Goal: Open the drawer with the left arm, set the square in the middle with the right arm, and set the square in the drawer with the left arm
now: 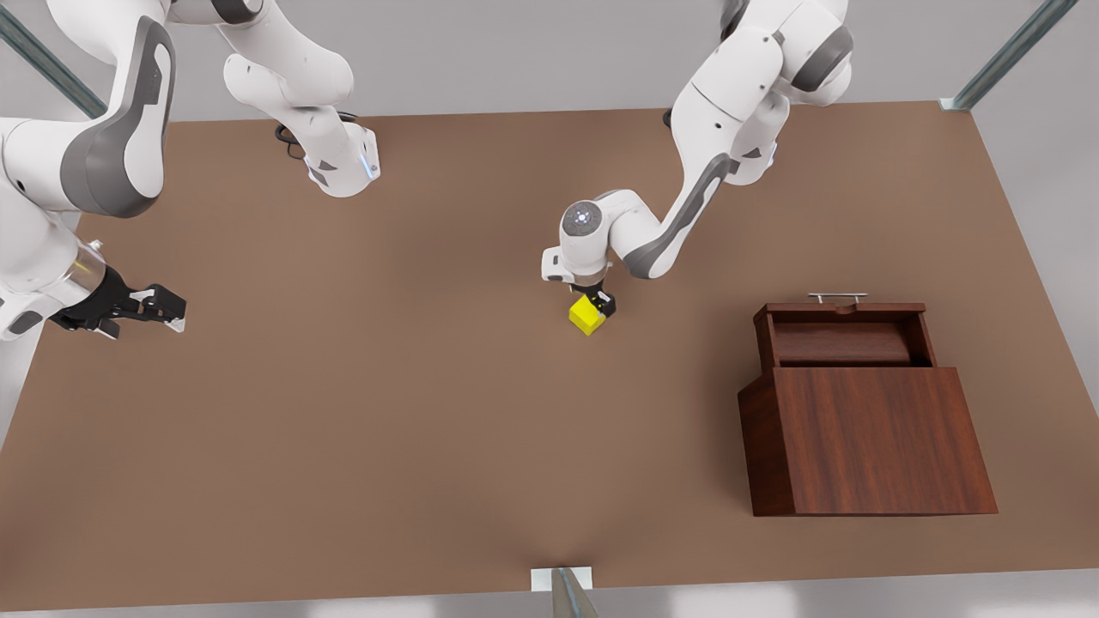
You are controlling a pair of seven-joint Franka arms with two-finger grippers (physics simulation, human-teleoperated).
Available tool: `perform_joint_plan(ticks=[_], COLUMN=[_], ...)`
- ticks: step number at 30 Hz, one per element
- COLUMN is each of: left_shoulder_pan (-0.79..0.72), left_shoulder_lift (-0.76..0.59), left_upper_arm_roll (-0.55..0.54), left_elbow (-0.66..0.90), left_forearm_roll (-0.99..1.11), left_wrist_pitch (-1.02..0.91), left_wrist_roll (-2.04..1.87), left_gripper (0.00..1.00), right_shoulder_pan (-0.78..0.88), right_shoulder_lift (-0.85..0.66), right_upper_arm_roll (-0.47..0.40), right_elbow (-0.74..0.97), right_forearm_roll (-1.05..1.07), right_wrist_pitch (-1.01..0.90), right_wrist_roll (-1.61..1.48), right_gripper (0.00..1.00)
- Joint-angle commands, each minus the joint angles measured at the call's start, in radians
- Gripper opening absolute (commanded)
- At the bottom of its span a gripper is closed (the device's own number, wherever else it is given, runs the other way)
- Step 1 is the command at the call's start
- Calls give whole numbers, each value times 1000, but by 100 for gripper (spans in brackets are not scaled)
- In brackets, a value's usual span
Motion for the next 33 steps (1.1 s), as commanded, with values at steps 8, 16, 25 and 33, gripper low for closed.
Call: perform_joint_plan(ticks=[8, 16, 25, 33], left_shoulder_pan=[0, 0, 0, 2], left_shoulder_lift=[21, 64, 68, 28], left_upper_arm_roll=[14, 21, 21, 20], left_elbow=[2, 3, 5, 15], left_forearm_roll=[1, 23, 23, 21], left_wrist_pitch=[3, 32, 37, 0], left_wrist_roll=[0, 0, -2, -18], left_gripper=[100, 86, 69, 64], right_shoulder_pan=[0, -1, -3, -5], right_shoulder_lift=[1, 8, 6, 8], right_upper_arm_roll=[0, 0, 0, 0], right_elbow=[0, 2, 3, 3], right_forearm_roll=[0, 0, 0, 0], right_wrist_pitch=[2, 5, 9, 11], right_wrist_roll=[0, 0, 0, 0], right_gripper=[100, 100, 100, 100])
